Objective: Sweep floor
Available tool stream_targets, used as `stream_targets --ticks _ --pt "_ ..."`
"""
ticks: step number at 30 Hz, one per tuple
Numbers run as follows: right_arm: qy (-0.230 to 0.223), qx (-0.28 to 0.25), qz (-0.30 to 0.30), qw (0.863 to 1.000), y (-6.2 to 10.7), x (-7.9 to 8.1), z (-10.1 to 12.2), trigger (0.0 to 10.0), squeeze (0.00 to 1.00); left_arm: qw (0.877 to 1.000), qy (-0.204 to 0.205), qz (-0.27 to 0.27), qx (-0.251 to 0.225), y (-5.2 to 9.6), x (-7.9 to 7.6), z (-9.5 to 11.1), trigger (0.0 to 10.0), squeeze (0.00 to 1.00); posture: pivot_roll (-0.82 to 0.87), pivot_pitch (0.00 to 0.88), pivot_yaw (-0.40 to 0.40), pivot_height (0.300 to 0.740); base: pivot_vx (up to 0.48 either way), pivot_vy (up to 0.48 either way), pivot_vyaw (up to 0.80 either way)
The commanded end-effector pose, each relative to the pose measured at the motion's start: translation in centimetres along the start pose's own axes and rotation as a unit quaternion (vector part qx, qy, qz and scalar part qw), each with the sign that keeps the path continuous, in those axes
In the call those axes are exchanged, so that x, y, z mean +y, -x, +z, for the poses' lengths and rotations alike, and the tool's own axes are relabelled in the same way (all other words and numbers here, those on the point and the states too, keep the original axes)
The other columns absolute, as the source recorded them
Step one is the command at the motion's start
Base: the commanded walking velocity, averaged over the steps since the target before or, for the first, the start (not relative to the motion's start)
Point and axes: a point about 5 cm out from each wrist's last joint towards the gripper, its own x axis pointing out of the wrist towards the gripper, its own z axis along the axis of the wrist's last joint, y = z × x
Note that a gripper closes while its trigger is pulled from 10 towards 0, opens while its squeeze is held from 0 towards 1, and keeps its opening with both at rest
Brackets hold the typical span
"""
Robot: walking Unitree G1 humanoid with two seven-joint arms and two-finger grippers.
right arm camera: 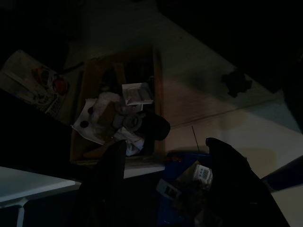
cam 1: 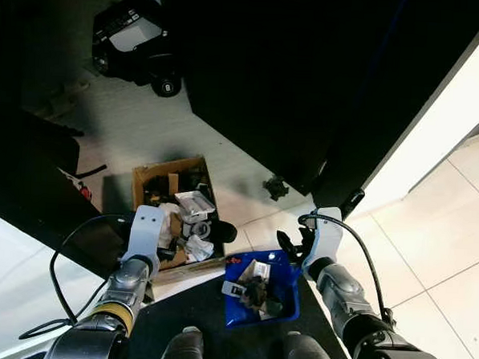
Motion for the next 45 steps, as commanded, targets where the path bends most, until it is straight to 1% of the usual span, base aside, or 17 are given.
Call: stream_targets --ticks 1,45 --pt "-0.009 0.012 -0.007 1.000 0.24 -0.14 -0.64 10.0 0.00 1.000 0.003 -0.002 0.017 0.22 -0.26 -0.84 10.0 0.00 -0.09 0.107 0.010 0.740 0.000 0.000 0.00" --pt "-0.009 0.011 -0.007 1.000 0.21 -0.13 -0.58 10.0 0.00 1.000 0.004 -0.002 0.016 0.20 -0.28 -0.81 10.0 0.00 -0.09 0.108 0.008 0.740 0.000 0.000 0.00"
